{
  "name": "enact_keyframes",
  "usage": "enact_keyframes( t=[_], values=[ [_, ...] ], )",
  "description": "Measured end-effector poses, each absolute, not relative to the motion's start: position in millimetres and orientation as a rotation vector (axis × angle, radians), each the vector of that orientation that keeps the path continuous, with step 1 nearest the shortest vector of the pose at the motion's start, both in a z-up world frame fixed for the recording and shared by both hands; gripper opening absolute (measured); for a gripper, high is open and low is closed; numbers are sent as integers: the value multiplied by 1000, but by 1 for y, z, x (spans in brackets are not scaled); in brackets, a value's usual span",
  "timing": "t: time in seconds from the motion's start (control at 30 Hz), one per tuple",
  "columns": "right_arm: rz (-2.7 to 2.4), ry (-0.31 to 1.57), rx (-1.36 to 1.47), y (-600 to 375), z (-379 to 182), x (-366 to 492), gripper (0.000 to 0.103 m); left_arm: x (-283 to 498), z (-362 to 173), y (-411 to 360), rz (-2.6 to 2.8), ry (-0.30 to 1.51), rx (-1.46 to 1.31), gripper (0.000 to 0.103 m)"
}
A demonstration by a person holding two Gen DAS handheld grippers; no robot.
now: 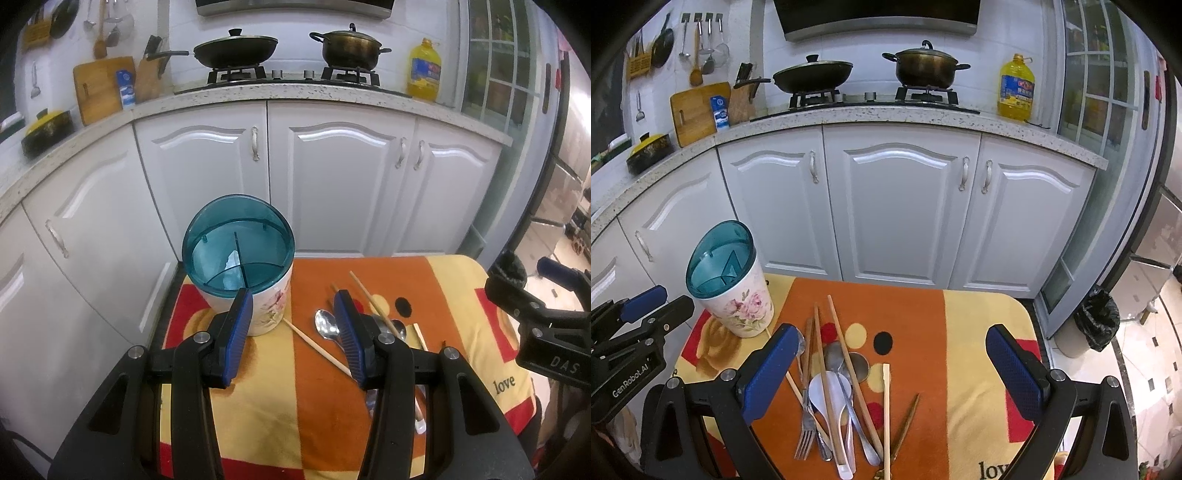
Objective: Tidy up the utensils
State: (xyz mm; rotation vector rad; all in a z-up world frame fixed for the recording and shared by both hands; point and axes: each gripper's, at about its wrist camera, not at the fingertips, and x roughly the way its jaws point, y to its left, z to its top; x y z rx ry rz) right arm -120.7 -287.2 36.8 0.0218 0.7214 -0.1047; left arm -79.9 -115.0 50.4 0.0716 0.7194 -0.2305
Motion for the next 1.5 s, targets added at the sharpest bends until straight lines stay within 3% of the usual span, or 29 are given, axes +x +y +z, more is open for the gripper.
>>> enact_keyframes(
  t=[1.5],
  values=[
    [-68,801,-5,-282,17,-110,101,-74,33,-113,-228,757,58,45]
  ],
)
